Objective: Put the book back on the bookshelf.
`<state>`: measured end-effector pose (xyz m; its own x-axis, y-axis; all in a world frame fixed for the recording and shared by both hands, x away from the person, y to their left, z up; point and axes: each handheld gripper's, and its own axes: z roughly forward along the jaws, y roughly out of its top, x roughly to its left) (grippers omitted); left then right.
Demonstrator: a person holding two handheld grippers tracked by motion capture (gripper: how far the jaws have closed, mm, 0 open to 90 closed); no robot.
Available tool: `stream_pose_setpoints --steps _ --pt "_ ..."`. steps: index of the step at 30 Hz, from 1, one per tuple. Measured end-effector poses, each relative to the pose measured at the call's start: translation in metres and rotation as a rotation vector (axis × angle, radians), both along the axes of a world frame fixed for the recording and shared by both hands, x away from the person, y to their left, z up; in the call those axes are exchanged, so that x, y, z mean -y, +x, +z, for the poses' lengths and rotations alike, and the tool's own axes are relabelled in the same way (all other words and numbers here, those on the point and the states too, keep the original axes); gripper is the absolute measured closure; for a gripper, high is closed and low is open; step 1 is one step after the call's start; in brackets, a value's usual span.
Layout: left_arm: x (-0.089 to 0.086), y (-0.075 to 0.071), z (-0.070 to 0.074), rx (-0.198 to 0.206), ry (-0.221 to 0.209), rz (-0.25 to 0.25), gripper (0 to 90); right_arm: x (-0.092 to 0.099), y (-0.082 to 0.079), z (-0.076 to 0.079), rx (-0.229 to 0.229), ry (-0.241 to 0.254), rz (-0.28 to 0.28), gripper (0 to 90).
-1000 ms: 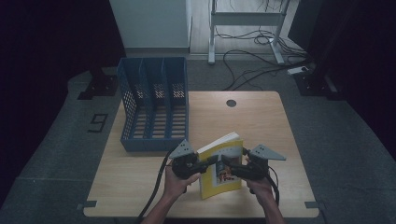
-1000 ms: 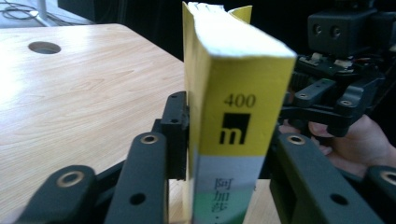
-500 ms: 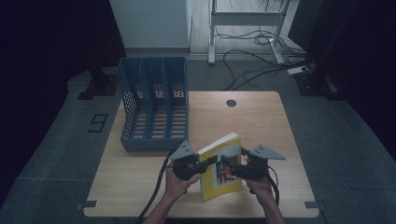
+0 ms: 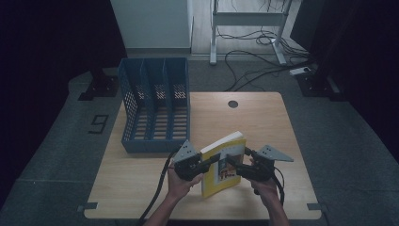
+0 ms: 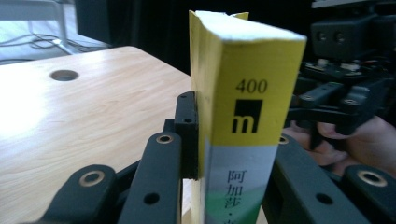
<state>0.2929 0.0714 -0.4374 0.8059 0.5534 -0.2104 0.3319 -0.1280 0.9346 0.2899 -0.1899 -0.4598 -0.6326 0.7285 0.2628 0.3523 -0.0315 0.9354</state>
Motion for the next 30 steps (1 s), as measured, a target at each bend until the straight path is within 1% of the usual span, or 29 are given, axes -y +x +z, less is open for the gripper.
stream_pose_setpoints --steps 6,8,9,11,13,15,18,21,22,25,27,30 --pt "-0.01 0.001 -0.005 -0.016 -0.026 0.023 75.6 -0.003 0.003 -0.005 -0.017 -0.014 -0.002 25.6" --pt "-0.012 0.002 -0.007 -0.024 -0.04 0.027 75.6 -0.004 0.004 -0.006 -0.024 -0.017 -0.004 25.6" --pt "-0.013 0.003 -0.008 -0.033 -0.054 0.026 75.5 -0.004 0.004 -0.007 -0.027 -0.018 -0.004 25.6" --pt "-0.014 0.005 -0.009 -0.04 -0.065 0.029 75.4 -0.005 0.005 -0.009 -0.036 -0.023 -0.003 25.8" --pt "-0.014 0.005 -0.009 -0.036 -0.06 0.037 75.4 -0.005 0.007 -0.011 -0.045 -0.027 -0.003 25.8" --pt "-0.013 0.003 -0.01 -0.02 -0.051 0.039 75.6 -0.004 0.007 -0.012 -0.053 -0.025 -0.007 25.8" --pt "-0.013 0.003 -0.009 -0.012 -0.051 0.039 75.7 -0.002 0.007 -0.012 -0.056 -0.02 -0.013 26.0" --pt "-0.014 0.003 -0.006 -0.012 -0.053 0.036 75.7 -0.001 0.008 -0.013 -0.059 -0.018 -0.013 26.0" --pt "-0.014 0.004 -0.004 -0.01 -0.051 0.036 75.7 -0.001 0.008 -0.014 -0.056 -0.025 -0.015 26.0" --pt "-0.02 0.004 0.004 0.008 -0.041 0.062 75.7 0.0 0.007 -0.015 -0.063 -0.024 -0.01 26.4" --pt "-0.025 0.006 0.008 0.011 -0.051 0.075 75.7 0.002 0.006 -0.016 -0.066 -0.027 -0.007 26.4" --pt "-0.032 0.008 0.01 0.001 -0.07 0.089 75.8 0.005 0.004 -0.019 -0.074 -0.043 -0.003 26.4"
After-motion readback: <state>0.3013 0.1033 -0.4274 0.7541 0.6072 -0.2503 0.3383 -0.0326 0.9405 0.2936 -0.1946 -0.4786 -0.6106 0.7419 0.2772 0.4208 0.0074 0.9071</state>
